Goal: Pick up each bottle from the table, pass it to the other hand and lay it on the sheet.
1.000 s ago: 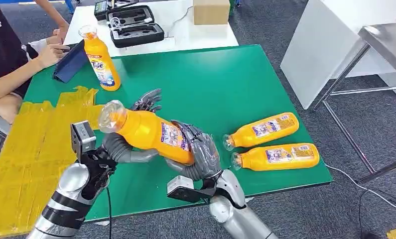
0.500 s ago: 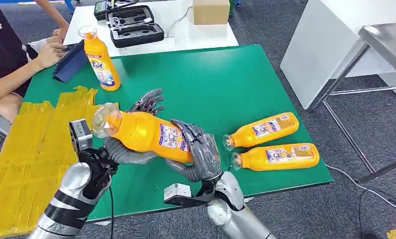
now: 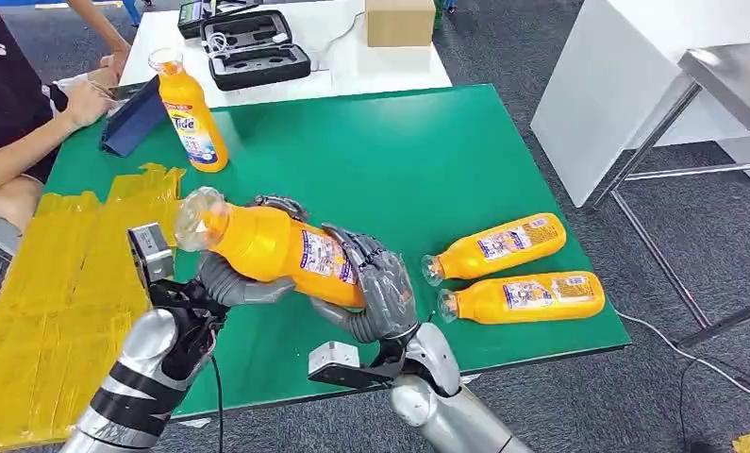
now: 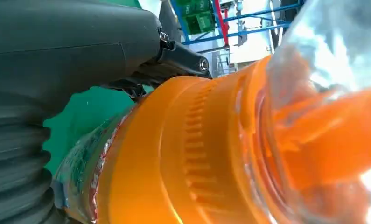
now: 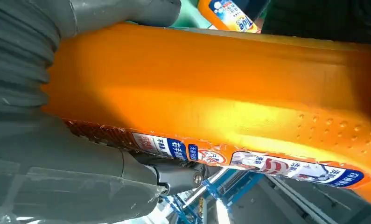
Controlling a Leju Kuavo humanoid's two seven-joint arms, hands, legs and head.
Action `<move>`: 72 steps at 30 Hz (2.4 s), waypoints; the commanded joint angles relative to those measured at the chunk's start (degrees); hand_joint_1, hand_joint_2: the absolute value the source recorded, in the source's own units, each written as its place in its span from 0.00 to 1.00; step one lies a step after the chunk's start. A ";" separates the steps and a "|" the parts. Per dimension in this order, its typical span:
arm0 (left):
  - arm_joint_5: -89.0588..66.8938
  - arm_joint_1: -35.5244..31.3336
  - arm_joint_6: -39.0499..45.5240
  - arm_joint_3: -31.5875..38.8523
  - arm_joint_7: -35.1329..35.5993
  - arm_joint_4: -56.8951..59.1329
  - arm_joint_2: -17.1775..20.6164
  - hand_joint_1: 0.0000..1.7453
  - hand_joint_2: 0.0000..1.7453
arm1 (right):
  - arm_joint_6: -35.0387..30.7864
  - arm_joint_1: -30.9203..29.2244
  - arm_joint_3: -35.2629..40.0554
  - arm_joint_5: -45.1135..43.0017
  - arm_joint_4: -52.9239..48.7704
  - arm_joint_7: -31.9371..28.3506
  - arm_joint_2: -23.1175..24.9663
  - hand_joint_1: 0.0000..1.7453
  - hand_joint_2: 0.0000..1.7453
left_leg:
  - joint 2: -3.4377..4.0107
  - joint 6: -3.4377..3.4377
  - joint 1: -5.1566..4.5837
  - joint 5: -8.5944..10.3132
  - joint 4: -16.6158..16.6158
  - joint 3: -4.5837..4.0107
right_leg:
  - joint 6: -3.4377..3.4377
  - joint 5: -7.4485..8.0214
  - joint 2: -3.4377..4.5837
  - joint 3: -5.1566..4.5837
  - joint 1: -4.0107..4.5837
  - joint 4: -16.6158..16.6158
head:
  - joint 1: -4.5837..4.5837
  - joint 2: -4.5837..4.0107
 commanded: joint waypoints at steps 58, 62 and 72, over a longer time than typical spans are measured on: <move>-110.75 -21.37 13.12 -4.06 33.38 51.06 5.34 1.00 1.00 | 22.38 13.43 -25.70 -20.78 -29.68 0.11 -0.51 0.00 1.00 | -0.25 0.00 0.00 -0.10 -0.04 0.41 | -0.07 -0.16 -0.12 0.41 -0.02 -0.03 | -0.02 0.00; -109.87 -21.14 11.74 -2.54 32.18 53.67 4.79 1.00 1.00 | 22.63 12.96 -25.38 -20.32 -29.05 0.50 -0.38 0.00 1.00 | -0.10 -0.02 0.04 -0.11 0.00 0.33 | -0.08 -0.11 0.03 0.30 0.02 -0.01 | 0.02 0.00; -102.71 -19.97 10.96 3.08 26.54 56.11 3.71 0.00 1.00 | 22.98 12.17 -25.48 -20.30 -28.14 0.46 -0.60 0.00 1.00 | 0.00 0.00 -0.01 -0.05 -0.05 0.28 | -0.06 -0.04 0.08 0.27 -0.02 -0.03 | -0.02 0.00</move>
